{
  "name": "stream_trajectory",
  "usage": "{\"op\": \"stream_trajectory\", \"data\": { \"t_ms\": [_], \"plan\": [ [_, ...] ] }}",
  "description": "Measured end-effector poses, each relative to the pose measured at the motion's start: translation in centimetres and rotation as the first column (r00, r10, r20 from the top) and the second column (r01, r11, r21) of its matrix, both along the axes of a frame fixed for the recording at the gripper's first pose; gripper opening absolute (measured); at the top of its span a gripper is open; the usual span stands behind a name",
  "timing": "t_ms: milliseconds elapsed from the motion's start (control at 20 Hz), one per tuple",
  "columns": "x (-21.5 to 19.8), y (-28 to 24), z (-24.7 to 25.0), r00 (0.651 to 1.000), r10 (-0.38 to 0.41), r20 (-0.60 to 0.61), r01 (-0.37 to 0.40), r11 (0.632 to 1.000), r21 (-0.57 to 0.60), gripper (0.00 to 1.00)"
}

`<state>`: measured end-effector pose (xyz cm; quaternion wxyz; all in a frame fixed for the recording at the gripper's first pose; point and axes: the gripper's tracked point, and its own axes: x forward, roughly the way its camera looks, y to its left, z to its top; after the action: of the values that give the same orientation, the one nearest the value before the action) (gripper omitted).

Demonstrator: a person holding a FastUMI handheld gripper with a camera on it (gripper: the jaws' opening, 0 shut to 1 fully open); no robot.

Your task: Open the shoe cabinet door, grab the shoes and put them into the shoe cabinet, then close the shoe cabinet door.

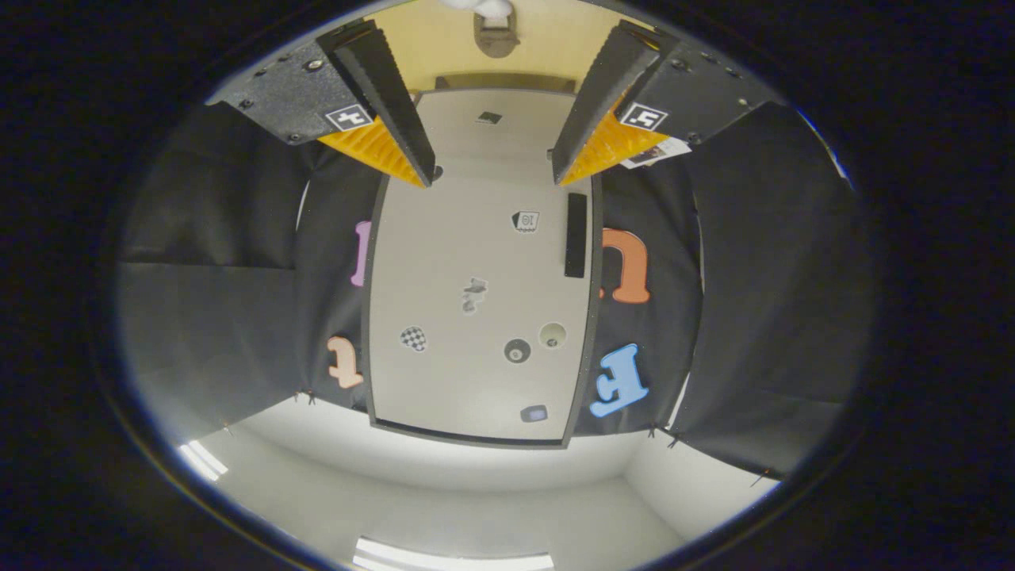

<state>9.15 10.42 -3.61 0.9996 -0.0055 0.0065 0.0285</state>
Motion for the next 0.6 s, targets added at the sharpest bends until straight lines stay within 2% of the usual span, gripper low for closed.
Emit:
{"op": "stream_trajectory", "data": {
  "t_ms": [300, 600],
  "plan": [
    [9.0, 8.3, -3.0, 0.994, 0.099, -0.041, -0.098, 0.995, 0.029, 0.98],
    [17.6, 10.8, -2.8, 0.992, 0.116, -0.058, -0.111, 0.99, 0.084, 0.98]
  ]
}}
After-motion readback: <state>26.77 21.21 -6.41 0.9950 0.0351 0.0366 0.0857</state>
